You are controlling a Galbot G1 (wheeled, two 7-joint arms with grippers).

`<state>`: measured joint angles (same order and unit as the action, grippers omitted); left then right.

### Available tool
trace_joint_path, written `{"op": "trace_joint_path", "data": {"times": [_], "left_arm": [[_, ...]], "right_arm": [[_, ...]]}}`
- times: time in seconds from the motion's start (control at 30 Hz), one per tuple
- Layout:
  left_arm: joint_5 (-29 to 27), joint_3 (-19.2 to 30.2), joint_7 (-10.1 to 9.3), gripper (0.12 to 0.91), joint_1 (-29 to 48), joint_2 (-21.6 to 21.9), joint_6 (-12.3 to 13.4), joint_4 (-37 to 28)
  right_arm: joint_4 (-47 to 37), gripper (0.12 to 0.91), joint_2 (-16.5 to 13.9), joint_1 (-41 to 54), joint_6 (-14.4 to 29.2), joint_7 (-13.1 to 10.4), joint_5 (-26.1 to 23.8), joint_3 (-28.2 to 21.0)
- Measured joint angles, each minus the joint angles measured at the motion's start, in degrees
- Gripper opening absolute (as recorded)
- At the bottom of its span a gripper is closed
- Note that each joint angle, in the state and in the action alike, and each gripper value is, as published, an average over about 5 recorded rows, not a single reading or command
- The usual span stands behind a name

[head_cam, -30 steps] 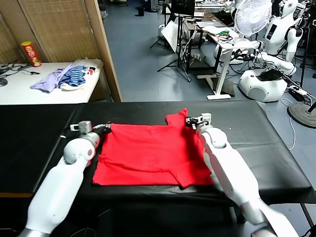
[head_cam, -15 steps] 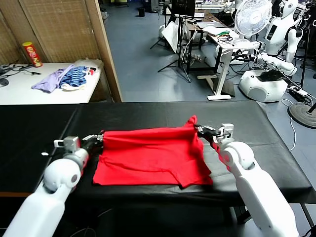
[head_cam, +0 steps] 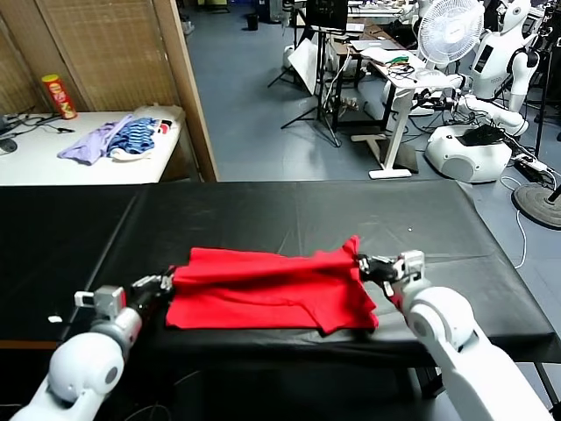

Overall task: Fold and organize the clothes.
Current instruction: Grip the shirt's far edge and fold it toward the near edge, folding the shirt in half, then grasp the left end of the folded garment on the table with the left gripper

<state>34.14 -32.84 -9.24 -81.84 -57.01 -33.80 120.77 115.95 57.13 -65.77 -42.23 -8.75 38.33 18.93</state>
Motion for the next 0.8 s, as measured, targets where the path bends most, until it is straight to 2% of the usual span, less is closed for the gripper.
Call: {"op": "trace_joint_path", "data": {"times": [0.1,0.17,0.27,0.37,0.47,0.53,0.6,0.7,0.8], "left_arm": [[-1.2,0.0,0.16,0.136,-1.4,-0.6,-0.2,0.2],[-1.8,0.1,0.31,0.17,-1.9,-1.1,-0.2,0.3],[-2.6,0.2,0.51,0.305,-2.5,-1.7,-0.1,0.5],[-2.9,0.1,0.62,0.473,-2.8,-1.8,-0.1,1.0],[-2.3,-0.1,0.57,0.639,-2.6,-1.7,0.2,1.3],[-1.1,0.0,0.32,0.732,-1.8,-1.7,0.8,1.0],[0.4,0.3,0.25,0.78,-0.5,-1.9,1.6,0.2],[2.7,1.3,0.57,0.796,2.8,-2.5,2.3,-2.1],[5.2,2.9,0.55,0.798,7.2,-3.5,2.5,-5.7]], "right_arm": [[1.3,0.224,0.1,-2.6,0.0,1.6,-1.1,1.2],[2.3,0.334,0.2,-4.2,0.0,2.2,-1.8,2.1],[4.0,0.501,0.3,-6.4,0.0,2.4,-2.1,3.6],[5.7,0.662,0.6,-8.1,0.0,2.2,-2.0,5.4],[6.5,0.769,1.2,-8.5,0.1,1.4,-2.1,6.9],[6.0,0.789,2.0,-8.0,1.0,0.6,-2.6,7.2],[4.8,0.796,3.1,-6.9,3.1,0.0,-3.8,6.9],[1.3,0.798,5.3,-4.0,6.4,-0.4,-6.5,5.5],[-3.6,0.798,7.8,-0.3,7.7,0.0,-8.9,3.6]]}}
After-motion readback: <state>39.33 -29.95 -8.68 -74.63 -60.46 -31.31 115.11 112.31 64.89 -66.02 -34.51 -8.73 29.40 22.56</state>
